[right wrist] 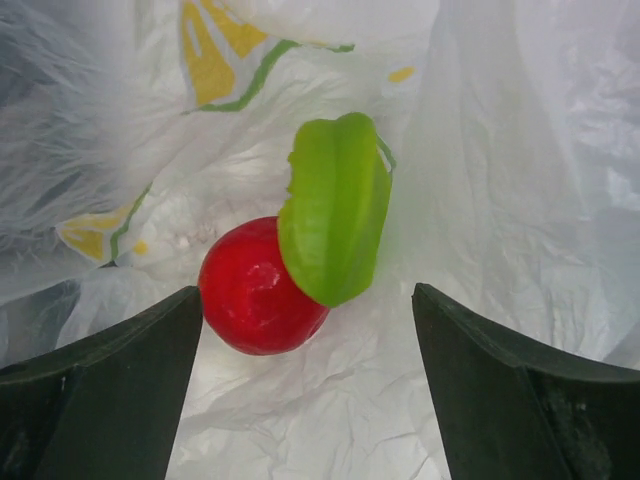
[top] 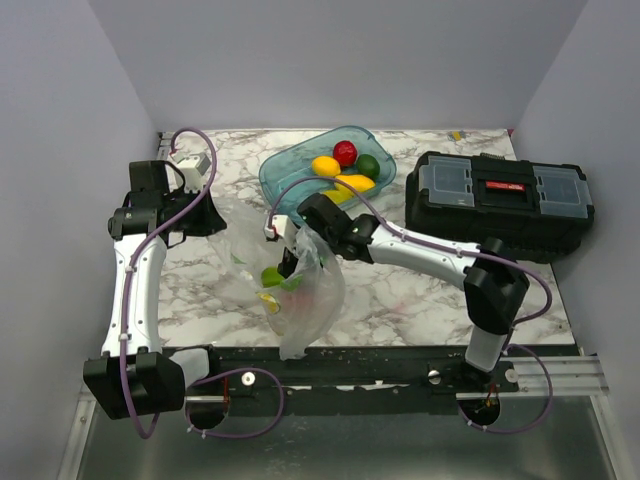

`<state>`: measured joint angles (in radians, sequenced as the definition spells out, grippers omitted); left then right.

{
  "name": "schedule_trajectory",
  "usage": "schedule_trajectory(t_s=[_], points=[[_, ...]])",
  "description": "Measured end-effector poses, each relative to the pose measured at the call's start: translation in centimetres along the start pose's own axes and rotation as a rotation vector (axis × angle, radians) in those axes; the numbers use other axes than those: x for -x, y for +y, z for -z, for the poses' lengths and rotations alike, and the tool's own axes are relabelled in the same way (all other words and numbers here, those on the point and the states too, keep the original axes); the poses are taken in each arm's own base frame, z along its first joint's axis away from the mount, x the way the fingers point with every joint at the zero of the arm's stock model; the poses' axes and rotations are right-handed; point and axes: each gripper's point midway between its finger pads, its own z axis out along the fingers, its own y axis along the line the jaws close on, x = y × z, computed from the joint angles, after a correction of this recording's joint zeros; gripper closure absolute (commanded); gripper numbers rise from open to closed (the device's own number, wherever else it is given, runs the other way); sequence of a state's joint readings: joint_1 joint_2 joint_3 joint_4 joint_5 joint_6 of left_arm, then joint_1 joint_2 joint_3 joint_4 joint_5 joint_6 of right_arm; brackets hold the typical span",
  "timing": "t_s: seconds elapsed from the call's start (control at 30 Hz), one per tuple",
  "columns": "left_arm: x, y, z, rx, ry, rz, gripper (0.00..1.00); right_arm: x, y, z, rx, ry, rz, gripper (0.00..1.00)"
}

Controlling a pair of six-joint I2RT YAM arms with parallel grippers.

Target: Place the fake fruits into the plastic bag and tie a complex knot

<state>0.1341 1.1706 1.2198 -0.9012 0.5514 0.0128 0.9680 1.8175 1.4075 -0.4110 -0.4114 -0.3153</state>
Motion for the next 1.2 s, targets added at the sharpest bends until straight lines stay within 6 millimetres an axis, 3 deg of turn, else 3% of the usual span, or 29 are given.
schedule_trajectory(t_s=[0.17,0.27,0.4,0.53,0.67,0.73,0.8,0.93,1.07,1.2], points=[[0.1,0.1,0.0,0.001,-0.003,-0.001,1.00,2.6,0.0,1.6,-0.013,-0.064,0.026,0.02],[0.1,0.1,0.0,0.001,-0.003,-0.001,1.00,6.0,-0.6,3.9,-0.048,-0.154,0.052,0.02],[0.1,0.0,0.0,-0.003,-0.003,-0.002,1.00,11.9,-1.9,8.3,-0.101,-0.335,0.069,0.02],[0.0,0.0,0.0,-0.005,-0.003,-0.001,1.00,16.6,-5.4,13.7,-0.171,-0.511,0.025,0.01],[0.0,-0.2,0.2,-0.005,-0.009,-0.005,1.00,17.9,-11.6,18.3,-0.287,-0.599,-0.065,0.01],[0.0,-0.2,0.3,-0.007,-0.011,-0.006,1.00,17.5,-15.5,19.3,-0.370,-0.601,-0.111,0.01],[0.0,-0.3,0.3,-0.008,-0.013,-0.007,1.00,15.7,-19.5,19.1,-0.457,-0.565,-0.165,0.01],[0.1,-0.4,0.3,-0.012,-0.013,-0.007,1.00,8.5,-24.8,14.9,-0.540,-0.378,-0.285,0.01],[0.1,-0.5,0.3,-0.020,-0.014,-0.006,1.00,0.8,-26.9,10.1,-0.542,-0.168,-0.370,0.01],[0.1,-0.6,0.3,-0.025,-0.014,-0.006,1.00,-3.6,-27.4,7.6,-0.533,-0.043,-0.385,0.01]])
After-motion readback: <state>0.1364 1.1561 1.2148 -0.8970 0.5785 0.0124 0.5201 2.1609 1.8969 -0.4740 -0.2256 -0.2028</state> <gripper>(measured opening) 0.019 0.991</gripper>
